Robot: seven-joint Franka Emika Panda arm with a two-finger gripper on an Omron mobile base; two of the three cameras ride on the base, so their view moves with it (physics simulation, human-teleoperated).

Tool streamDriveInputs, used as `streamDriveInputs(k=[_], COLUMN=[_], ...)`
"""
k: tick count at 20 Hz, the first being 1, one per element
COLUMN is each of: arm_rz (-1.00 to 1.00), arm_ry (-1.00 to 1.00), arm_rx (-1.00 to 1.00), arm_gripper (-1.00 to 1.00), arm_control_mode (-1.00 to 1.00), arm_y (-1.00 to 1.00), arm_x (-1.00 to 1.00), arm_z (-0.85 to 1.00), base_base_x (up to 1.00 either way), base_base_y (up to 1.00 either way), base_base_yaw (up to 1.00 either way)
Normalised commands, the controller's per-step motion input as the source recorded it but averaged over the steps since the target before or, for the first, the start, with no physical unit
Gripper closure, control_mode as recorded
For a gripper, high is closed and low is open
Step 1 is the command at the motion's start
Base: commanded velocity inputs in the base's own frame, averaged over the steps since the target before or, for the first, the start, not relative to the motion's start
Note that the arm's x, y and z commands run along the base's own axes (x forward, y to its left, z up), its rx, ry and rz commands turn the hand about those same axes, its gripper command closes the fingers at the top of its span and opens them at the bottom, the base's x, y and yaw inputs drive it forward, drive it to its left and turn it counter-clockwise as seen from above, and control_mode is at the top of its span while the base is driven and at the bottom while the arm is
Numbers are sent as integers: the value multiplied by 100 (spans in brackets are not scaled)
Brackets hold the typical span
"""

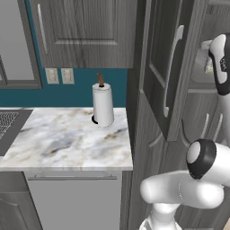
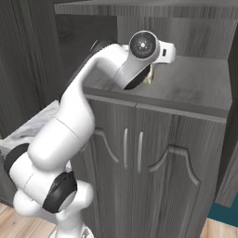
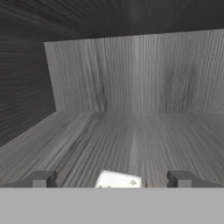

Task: Pick the beer, boxed drink from the counter and place them in the open cabinet.

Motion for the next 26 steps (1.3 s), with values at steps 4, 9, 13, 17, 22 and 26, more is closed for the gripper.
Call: streamDriveInputs(k=[4, 9, 13, 17, 22, 26], arm_rz=[0, 0, 2, 0, 1, 5], arm_ry=[0, -2, -4, -4, 0, 1], arm_rx=[0, 0, 0, 0, -2, -5], arm_gripper=[-100, -100, -100, -100, -100, -100], arm_control_mode=[-100, -100, -100, -100, -100, -100], arm_y=[0, 6, 10, 1, 12, 39], arm_x=[-34, -34, -78, -100, -100, -100], arm_z=[7, 21, 17, 7, -2, -32], base_base_x=[0, 0, 0, 0, 0, 0], base_base_y=[0, 0, 0, 0, 0, 0], base_base_yaw=[0, 0, 0, 0, 0, 0])
